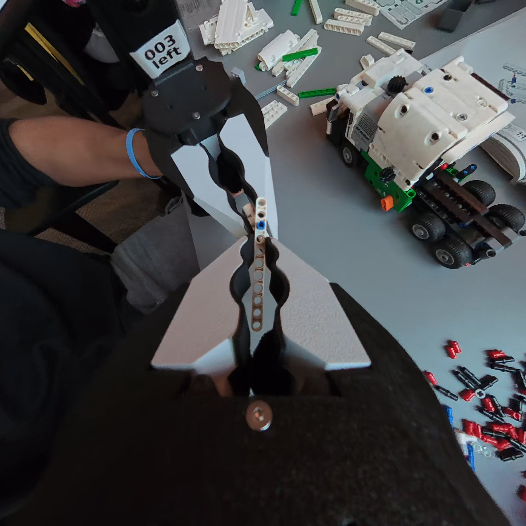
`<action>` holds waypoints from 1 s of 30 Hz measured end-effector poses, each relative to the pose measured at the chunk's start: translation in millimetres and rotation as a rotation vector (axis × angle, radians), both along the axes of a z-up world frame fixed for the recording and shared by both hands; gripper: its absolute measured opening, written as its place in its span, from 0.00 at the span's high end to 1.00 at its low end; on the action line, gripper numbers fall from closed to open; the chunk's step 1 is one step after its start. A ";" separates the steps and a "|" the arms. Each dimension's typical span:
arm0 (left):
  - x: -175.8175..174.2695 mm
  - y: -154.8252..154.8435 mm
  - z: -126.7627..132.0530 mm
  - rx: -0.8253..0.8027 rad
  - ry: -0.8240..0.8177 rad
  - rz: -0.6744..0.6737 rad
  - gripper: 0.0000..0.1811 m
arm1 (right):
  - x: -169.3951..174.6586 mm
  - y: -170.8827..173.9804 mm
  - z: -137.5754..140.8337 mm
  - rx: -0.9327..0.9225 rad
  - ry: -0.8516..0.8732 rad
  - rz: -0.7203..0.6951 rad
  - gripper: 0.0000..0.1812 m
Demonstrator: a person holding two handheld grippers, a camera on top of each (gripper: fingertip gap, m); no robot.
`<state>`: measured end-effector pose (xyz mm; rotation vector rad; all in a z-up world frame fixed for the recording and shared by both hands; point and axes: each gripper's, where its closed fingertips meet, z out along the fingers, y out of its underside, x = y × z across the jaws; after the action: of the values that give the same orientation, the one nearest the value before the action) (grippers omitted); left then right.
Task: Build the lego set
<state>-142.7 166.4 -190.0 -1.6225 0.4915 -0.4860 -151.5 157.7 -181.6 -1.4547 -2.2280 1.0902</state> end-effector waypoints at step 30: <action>-3.4 0.1 0.5 0.025 0.030 0.015 0.97 | -3.3 -0.4 4.7 0.064 -0.046 -0.044 0.97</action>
<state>-146.0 166.5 -189.5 -1.6103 0.5053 -0.4429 -154.8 157.2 -176.9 -1.5090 -2.2294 0.9730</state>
